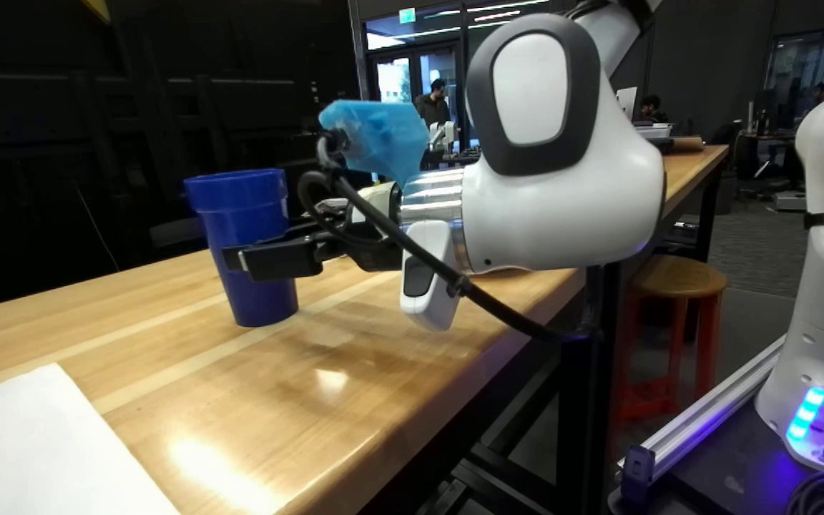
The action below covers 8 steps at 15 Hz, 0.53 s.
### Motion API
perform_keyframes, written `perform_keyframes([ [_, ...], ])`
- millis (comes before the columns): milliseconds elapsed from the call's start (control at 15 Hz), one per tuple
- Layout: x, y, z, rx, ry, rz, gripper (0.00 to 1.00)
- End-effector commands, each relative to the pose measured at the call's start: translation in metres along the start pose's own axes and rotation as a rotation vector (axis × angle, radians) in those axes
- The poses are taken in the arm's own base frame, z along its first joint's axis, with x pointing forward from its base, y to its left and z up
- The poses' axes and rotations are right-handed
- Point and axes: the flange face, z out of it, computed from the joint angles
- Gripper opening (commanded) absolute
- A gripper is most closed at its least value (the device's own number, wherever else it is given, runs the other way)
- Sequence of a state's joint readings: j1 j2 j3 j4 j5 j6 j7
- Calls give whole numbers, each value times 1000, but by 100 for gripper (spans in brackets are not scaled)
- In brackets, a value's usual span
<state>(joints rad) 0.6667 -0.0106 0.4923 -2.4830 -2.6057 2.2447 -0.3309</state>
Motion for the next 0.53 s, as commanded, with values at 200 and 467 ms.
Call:
perform_keyframes([
  [200, -1, 14, 30, -14, 35, -25, 100],
  [467, -1, 20, 40, -20, 41, -28, 100],
])
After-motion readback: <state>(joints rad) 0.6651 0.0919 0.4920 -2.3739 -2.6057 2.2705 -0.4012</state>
